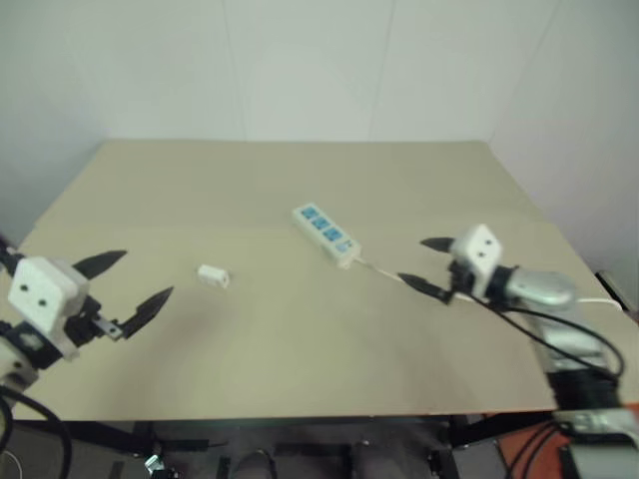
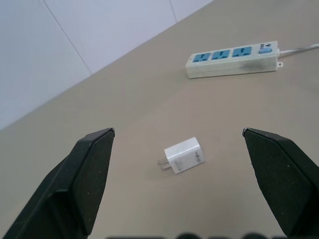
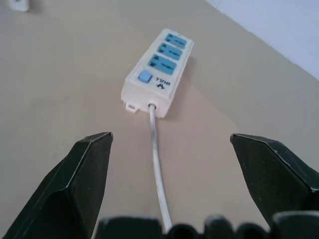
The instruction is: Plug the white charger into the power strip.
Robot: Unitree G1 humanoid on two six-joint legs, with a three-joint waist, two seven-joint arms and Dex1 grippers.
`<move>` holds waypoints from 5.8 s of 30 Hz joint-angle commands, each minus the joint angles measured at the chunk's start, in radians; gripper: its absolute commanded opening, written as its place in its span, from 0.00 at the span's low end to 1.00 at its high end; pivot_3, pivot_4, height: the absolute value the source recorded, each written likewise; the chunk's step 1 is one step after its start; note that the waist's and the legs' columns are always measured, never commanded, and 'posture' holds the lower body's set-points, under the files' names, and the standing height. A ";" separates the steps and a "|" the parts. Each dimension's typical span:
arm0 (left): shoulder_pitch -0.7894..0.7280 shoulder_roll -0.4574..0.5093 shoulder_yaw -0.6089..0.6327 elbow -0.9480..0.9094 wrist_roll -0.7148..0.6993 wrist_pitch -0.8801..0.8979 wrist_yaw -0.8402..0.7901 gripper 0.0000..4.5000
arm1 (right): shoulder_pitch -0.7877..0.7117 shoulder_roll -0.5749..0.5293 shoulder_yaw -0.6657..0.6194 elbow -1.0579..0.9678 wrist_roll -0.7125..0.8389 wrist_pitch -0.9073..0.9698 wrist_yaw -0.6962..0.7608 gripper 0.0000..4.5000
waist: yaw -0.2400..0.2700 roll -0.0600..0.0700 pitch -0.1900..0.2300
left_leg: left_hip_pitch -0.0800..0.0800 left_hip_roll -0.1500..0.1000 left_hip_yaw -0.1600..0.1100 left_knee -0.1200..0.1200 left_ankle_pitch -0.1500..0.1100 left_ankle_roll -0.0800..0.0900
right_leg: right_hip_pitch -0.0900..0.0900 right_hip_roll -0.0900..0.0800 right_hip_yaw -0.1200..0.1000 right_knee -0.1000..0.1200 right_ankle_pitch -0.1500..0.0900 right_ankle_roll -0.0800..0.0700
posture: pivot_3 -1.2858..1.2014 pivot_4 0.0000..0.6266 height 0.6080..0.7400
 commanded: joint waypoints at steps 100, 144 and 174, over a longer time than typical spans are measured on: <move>-0.039 -0.020 -0.053 -0.018 0.005 -0.014 0.018 1.00 | 0.180 0.376 0.145 -0.025 -0.035 -0.086 -0.199 0.99 | -0.005 -0.002 -0.002 | 0.001 0.001 0.000 0.000 0.000 0.000 | 0.000 0.001 0.000 0.000 0.001 0.001 | 0.52 0.24 1.00; -0.061 0.038 -0.043 0.045 0.012 -0.006 -0.031 1.00 | -0.184 0.264 0.141 0.405 0.138 -0.248 0.522 0.76 | -0.029 -0.012 -0.008 | 0.002 0.003 0.000 -0.002 0.000 0.000 | 0.000 0.003 0.000 -0.001 0.001 -0.002 | 0.52 0.24 1.00; -1.037 0.557 -0.760 0.603 0.208 0.345 -0.535 1.00 | -0.286 0.425 0.158 0.844 -0.008 -0.546 0.595 0.76 | -0.039 -0.010 -0.007 | 0.004 0.004 -0.003 -0.003 0.000 0.000 | 0.000 0.008 0.000 0.002 0.001 -0.001 | 0.52 0.24 1.00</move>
